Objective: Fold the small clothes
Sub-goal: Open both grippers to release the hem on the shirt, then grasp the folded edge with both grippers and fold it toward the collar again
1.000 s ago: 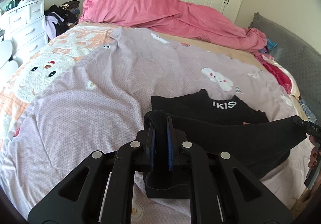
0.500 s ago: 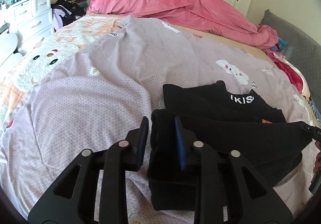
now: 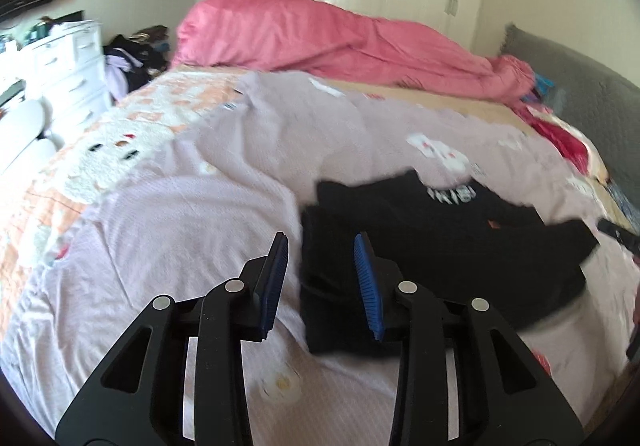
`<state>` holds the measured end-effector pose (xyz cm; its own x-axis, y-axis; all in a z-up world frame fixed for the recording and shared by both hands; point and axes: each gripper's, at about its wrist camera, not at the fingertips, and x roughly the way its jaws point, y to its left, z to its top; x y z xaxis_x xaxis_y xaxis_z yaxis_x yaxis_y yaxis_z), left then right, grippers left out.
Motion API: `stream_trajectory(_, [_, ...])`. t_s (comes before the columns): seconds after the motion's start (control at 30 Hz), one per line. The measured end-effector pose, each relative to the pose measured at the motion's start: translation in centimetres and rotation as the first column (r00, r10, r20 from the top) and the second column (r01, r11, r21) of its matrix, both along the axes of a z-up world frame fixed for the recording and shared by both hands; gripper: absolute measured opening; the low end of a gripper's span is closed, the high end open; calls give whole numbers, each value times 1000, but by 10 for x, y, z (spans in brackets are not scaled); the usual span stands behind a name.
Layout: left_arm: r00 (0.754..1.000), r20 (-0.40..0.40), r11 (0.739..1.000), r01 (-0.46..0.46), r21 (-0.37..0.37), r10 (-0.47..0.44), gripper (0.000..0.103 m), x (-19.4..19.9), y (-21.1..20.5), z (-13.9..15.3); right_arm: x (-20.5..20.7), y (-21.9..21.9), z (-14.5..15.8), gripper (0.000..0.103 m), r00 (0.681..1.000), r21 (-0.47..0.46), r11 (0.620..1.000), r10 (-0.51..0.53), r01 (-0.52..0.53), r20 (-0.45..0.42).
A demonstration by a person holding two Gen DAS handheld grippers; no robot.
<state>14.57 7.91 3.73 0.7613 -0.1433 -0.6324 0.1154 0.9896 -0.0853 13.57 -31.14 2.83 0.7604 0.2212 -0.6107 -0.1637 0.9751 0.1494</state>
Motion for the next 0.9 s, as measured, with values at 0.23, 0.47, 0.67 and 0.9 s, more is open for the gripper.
stream_trajectory(0.23, [990, -86, 991, 117, 68, -111, 24, -10, -36, -31, -10, 60, -11, 17, 972, -62, 971, 226, -230, -62])
stream_trajectory(0.47, [979, -123, 971, 179, 157, -161, 23, -5, -65, -51, -7, 78, -26, 17, 946, -87, 950, 287, -301, -150])
stream_trajectory(0.67, [974, -146, 959, 203, 199, -176, 23, 6, -76, -60, 0, 78, -46, 17, 937, -123, 950, 253, -288, -239])
stream_trajectory(0.9, [975, -139, 962, 199, 185, -175, 23, 26, -78, -59, 14, 69, -63, 17, 953, -177, 959, 171, -219, -251])
